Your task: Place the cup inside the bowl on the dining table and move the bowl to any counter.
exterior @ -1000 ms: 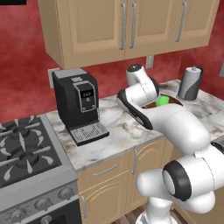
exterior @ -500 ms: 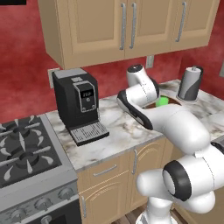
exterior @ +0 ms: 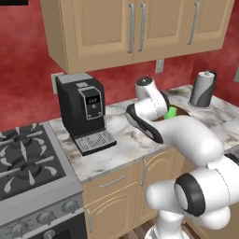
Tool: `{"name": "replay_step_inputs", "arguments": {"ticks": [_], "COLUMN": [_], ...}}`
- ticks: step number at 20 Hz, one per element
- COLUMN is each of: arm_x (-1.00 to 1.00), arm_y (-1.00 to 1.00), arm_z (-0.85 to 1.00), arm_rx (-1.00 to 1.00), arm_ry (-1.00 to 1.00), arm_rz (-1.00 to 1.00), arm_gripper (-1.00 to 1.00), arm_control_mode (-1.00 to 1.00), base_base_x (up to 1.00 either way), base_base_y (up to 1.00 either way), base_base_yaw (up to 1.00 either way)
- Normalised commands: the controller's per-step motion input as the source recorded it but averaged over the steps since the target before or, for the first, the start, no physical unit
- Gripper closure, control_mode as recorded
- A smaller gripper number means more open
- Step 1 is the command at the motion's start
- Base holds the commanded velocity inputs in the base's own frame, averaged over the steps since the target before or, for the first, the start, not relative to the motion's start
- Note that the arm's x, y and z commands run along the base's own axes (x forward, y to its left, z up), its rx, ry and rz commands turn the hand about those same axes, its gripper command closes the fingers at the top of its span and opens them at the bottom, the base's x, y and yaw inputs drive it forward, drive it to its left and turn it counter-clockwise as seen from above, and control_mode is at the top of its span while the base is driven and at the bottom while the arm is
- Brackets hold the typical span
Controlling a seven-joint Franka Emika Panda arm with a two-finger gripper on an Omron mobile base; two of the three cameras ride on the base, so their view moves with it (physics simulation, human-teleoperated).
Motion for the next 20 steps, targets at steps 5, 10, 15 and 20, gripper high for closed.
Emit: {"name": "replay_step_inputs", "arguments": {"ticks": [5,10,15,20], "arm_x": [0.0,0.0,0.01,0.09], "arm_y": [0.0,0.0,0.0,0.0], "arm_z": [-0.21,-0.04,0.0,0.0], "arm_rx": [0.0,0.0,0.0,-0.01], "arm_ry": [-0.12,-0.13,-0.01,0.1], "arm_rz": [0.06,0.07,0.02,0.01], "arm_gripper": [1.0,1.0,1.0,1.0], "arm_control_mode": [-1.0,-1.0,-1.0,-1.0], "base_base_x": [0.0,0.0,0.0,0.0], "base_base_y": [0.0,0.0,0.0,0.0], "base_base_yaw": [0.0,0.0,0.0,0.0]}}
